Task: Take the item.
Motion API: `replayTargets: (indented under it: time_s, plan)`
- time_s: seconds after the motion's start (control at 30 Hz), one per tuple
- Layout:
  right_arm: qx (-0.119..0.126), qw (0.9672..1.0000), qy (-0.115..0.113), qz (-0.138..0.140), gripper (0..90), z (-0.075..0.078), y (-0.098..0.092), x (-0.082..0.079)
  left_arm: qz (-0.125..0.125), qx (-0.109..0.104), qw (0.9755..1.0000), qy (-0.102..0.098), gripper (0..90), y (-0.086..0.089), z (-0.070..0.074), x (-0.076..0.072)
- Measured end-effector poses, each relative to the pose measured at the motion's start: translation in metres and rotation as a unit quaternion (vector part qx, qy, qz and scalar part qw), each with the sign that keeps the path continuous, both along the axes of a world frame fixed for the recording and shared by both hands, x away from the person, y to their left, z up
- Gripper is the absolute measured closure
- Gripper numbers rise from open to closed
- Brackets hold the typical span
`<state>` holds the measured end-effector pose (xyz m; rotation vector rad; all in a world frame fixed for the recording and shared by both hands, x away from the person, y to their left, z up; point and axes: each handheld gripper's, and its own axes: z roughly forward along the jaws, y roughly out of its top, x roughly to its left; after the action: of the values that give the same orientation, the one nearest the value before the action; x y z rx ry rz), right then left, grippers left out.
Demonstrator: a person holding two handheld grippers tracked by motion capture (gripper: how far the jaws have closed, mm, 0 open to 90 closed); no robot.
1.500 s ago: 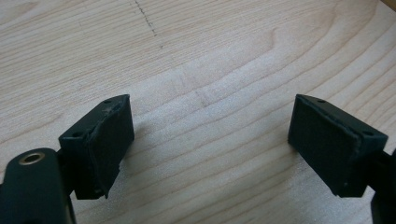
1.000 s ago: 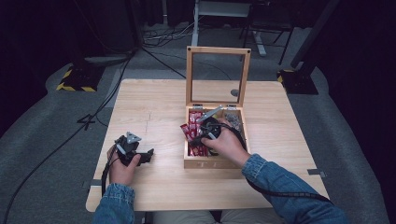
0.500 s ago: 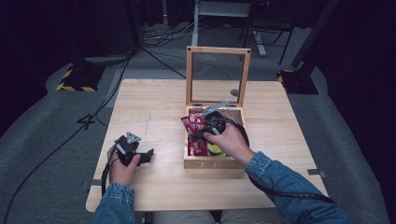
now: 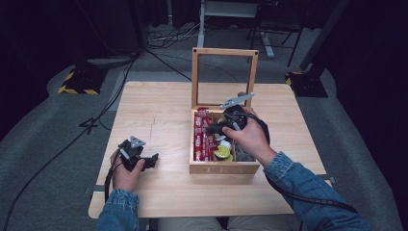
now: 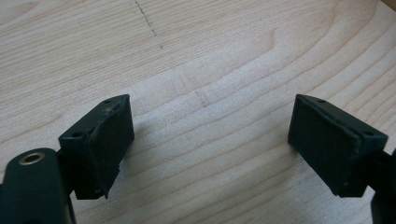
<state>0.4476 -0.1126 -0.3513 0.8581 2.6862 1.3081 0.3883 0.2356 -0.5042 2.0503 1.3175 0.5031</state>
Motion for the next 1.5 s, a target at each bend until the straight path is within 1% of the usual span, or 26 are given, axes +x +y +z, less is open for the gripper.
replayTargets:
  time_s: [0.23, 0.3, 0.5, 0.57, 0.7, 0.73, 0.77, 0.8, 0.97, 1.1, 1.13, 1.17, 1.27, 1.4, 1.47, 1.5]
  plan:
    - [0.004, 0.9997, -0.011, -0.023, 81.3, 0.011, -0.026, 0.002, -0.001, 0.000, 1.0000, 0.000, 14.6, 0.000, 0.000, 0.000]
    - [0.003, 0.9993, -0.019, -0.033, 81.2, 0.014, -0.034, 0.002, -0.001, 0.000, 1.0000, 0.001, 14.6, 0.000, 0.000, 0.000]
    - [0.006, 0.9980, -0.026, -0.058, 81.2, 0.019, -0.059, 0.003, -0.005, -0.001, 1.0000, 0.000, 14.0, 0.000, 0.000, 0.002]
    - [0.010, 0.9974, -0.026, -0.067, 81.2, 0.020, -0.068, 0.003, -0.007, -0.002, 1.0000, 0.002, 14.0, 0.001, 0.000, 0.002]
    - [0.007, 0.9961, -0.024, -0.084, 81.2, 0.019, -0.086, 0.005, -0.007, -0.001, 1.0000, 0.001, 14.0, 0.001, 0.000, 0.002]
    - [0.007, 0.9961, -0.024, -0.084, 81.2, 0.019, -0.086, 0.005, -0.007, -0.001, 1.0000, 0.001, 14.0, 0.001, 0.000, 0.002]
    - [0.006, 0.9958, -0.025, -0.088, 81.2, 0.019, -0.090, 0.006, -0.006, -0.001, 1.0000, 0.000, 14.0, 0.000, 0.000, 0.002]
    - [0.006, 0.9949, -0.022, -0.098, 81.2, 0.018, -0.099, 0.008, -0.007, 0.000, 1.0000, 0.000, 14.1, 0.000, 0.000, 0.002]
    - [0.017, 0.9926, -0.020, -0.118, 81.2, 0.017, -0.123, 0.009, -0.007, -0.001, 1.0000, 0.001, 14.1, 0.001, 0.000, 0.001]
    - [0.012, 0.9903, -0.019, -0.137, 81.2, 0.013, -0.142, 0.012, -0.008, -0.001, 1.0000, 0.001, 14.1, 0.001, 0.000, 0.001]
    - [0.012, 0.9903, -0.019, -0.137, 81.2, 0.013, -0.142, 0.012, -0.008, -0.001, 1.0000, 0.001, 14.1, 0.001, 0.000, 0.001]
    - [0.007, 0.9884, -0.024, -0.150, 81.2, 0.010, -0.151, 0.013, -0.008, -0.001, 1.0000, 0.001, 14.1, 0.001, 0.000, 0.001]
    - [0.006, 0.9856, -0.023, -0.167, 81.2, 0.006, -0.165, 0.016, -0.007, -0.001, 1.0000, 0.001, 14.1, 0.001, 0.000, 0.001]
    - [-0.005, 0.9821, -0.014, -0.188, 81.2, -0.003, -0.180, 0.020, -0.008, -0.001, 1.0000, 0.001, 14.1, 0.001, 0.000, 0.001]
    - [-0.011, 0.9804, -0.016, -0.196, 81.2, -0.008, -0.186, 0.022, -0.008, -0.001, 1.0000, 0.001, 14.1, 0.001, 0.000, 0.001]
    - [-0.016, 0.9789, -0.015, -0.203, 81.2, -0.012, -0.189, 0.023, -0.007, -0.001, 1.0000, 0.001, 14.1, 0.001, 0.000, 0.001]
